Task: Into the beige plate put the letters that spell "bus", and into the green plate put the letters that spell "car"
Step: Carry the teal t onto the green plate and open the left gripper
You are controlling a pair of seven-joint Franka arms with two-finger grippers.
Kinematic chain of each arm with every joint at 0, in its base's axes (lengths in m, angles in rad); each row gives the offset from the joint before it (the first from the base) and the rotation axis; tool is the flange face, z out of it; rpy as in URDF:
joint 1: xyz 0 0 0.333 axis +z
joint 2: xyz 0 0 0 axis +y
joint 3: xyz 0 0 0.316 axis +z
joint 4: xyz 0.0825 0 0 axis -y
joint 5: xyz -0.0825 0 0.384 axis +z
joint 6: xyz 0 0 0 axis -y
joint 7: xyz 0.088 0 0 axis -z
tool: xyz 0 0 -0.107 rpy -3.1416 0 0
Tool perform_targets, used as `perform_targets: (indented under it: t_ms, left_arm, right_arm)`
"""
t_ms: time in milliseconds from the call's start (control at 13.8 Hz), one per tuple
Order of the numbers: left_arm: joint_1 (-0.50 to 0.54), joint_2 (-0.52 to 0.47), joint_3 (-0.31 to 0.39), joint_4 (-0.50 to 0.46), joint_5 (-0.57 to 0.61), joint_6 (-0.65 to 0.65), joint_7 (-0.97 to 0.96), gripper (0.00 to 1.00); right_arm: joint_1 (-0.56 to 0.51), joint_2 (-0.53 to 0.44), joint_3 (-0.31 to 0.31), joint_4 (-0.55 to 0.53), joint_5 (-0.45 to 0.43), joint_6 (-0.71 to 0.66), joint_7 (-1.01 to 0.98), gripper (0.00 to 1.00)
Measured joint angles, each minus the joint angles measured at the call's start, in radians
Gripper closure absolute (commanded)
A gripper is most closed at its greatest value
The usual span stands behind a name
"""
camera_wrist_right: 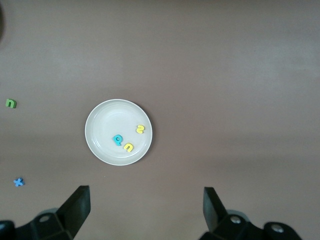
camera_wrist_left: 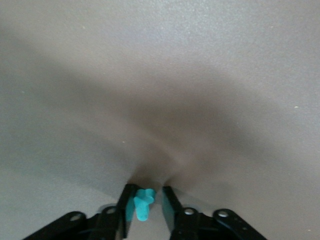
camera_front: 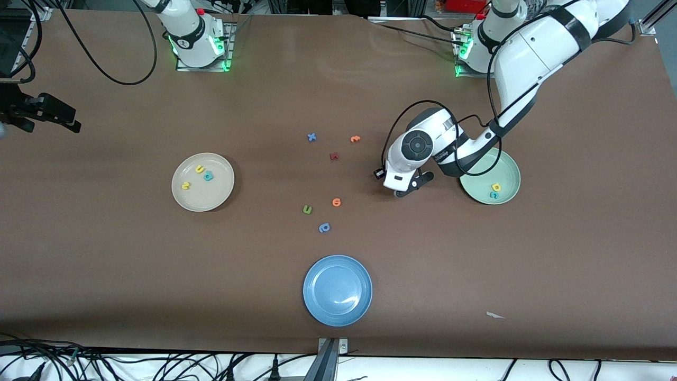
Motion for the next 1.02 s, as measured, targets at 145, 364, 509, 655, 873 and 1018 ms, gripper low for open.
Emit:
perform_targets:
  t_ms: [145,364,509,655,873,1018]
  left_arm:
    - [0.003,-0.004,-0.003,0.000,0.000,-0.005,-0.001,0.99]
    - [0.005,-0.004,-0.004,0.000,0.000,-0.004,-0.001,1.00]
    - [0.023,-0.004,-0.004,0.013,0.000,-0.004,0.005,1.00]
    - [0.094,-0.014,-0.042,0.036,0.000,-0.063,0.070,1.00]
    - [0.330,-0.059,-0.194,0.055,0.000,-0.222,0.220,1.00]
    - [0.513,-0.083,-0.281,0.056,0.002,-0.323,0.355,1.00]
  right_arm:
    - [0.000,0.000,0.000,0.000,0.000,0.000,0.000,0.00]
    - [0.000,0.000,0.000,0.000,0.000,-0.001,0.000,0.00]
    - [0.000,0.000,0.000,0.000,0.000,-0.001,0.000,0.00]
    - [0.000,0.000,0.000,0.000,0.000,-0.001,0.000,0.00]
    - [0.000,0.000,0.000,0.001,0.000,-0.001,0.000,0.00]
    - [0.000,0.000,0.000,0.001,0.000,-0.002,0.000,0.00]
